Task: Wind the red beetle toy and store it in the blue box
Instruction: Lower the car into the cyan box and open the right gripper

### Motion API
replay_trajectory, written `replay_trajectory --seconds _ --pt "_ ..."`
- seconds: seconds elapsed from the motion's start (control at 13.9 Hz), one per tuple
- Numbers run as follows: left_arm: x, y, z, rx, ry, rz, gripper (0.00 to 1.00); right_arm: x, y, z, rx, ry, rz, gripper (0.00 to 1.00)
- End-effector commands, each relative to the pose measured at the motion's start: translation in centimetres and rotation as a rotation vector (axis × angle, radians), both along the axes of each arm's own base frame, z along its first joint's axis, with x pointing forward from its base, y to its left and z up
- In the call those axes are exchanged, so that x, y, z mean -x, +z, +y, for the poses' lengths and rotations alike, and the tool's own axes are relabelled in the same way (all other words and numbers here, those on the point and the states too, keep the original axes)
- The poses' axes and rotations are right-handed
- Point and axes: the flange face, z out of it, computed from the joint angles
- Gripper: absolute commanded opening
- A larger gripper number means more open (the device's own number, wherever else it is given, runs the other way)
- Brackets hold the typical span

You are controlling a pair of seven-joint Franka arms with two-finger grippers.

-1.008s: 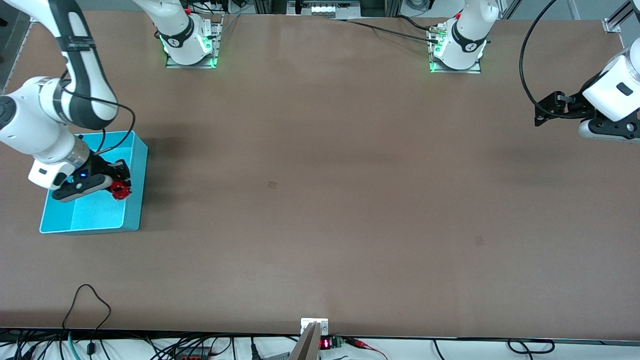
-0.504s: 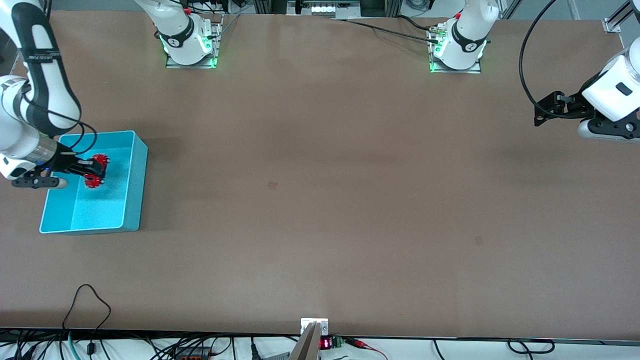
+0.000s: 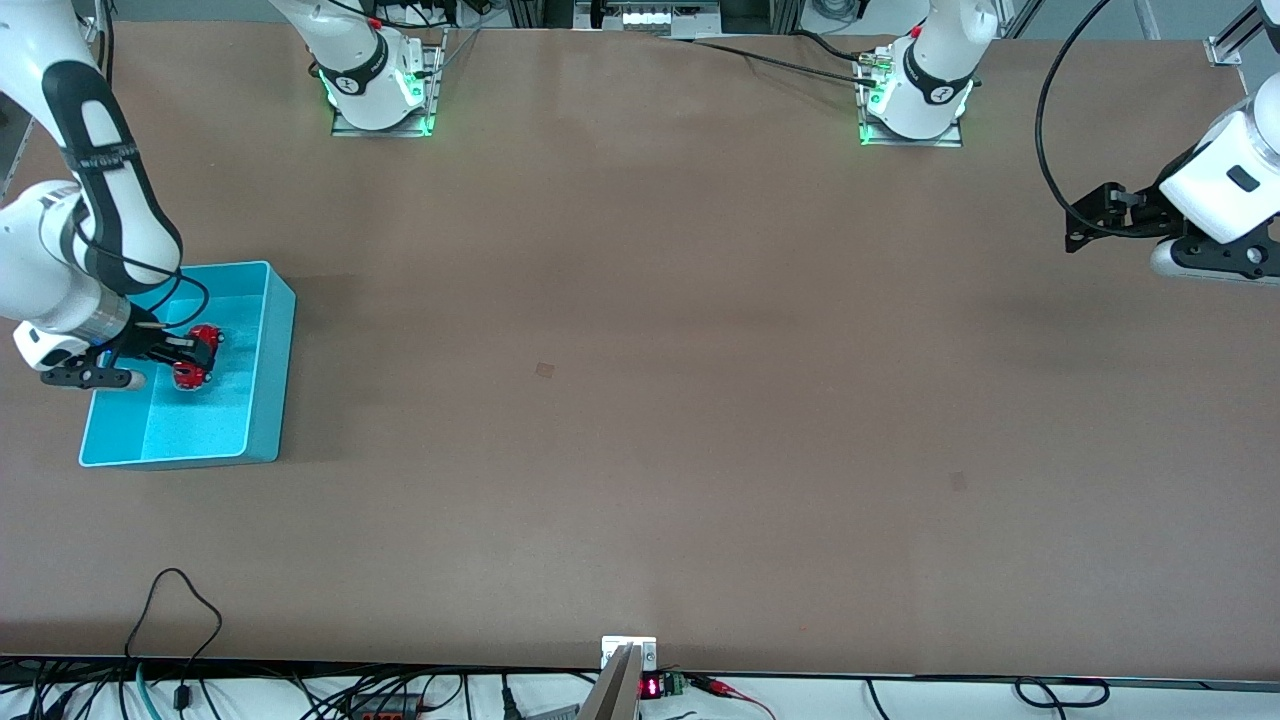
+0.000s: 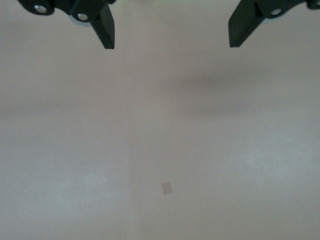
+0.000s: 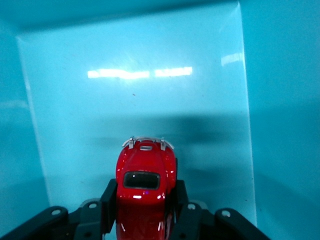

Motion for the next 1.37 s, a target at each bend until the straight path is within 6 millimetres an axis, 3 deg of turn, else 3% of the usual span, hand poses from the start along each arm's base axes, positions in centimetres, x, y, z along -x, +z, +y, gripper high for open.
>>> replay_trajectory --seconds 0.0,0.36,0.43,0.58,0.72,0.94,1.08,1.3 --pt "0.1 0.5 -0.1 0.024 -0.01 -0.005 1.0 -0.1 -1.6 0.0 -0.008 0.007 0.015 0.05" --pt "0.0 0.4 0.2 0.025 0.004 0.0 1.0 0.6 -4.6 0.3 -0.024 0.012 0.064 0.08" --pt "-0.1 0.4 0.2 0.025 0.006 -0.005 1.0 0.6 -4.6 0.3 -0.024 0.012 0.062 0.21" --pt "-0.4 0.1 0.0 0.025 0.002 -0.005 1.0 0.5 -4.6 0.3 -0.023 0.005 0.059 1.0" --pt "-0.4 0.1 0.0 0.024 0.001 -0.013 1.0 0.1 -3.3 0.0 -0.02 -0.005 0.038 1.0" --pt "-0.4 0.1 0.0 0.02 -0.004 -0.01 1.0 -1.3 1.2 0.7 -0.045 -0.032 -0.012 1.0" --pt "-0.3 0.1 -0.3 0.015 -0.009 -0.004 1.0 -3.3 5.2 1.6 -0.071 -0.039 0.007 1.0" --pt "-0.3 0.1 -0.3 0.016 -0.007 -0.004 1.0 -6.6 13.9 4.9 -0.086 -0.006 0.012 1.0"
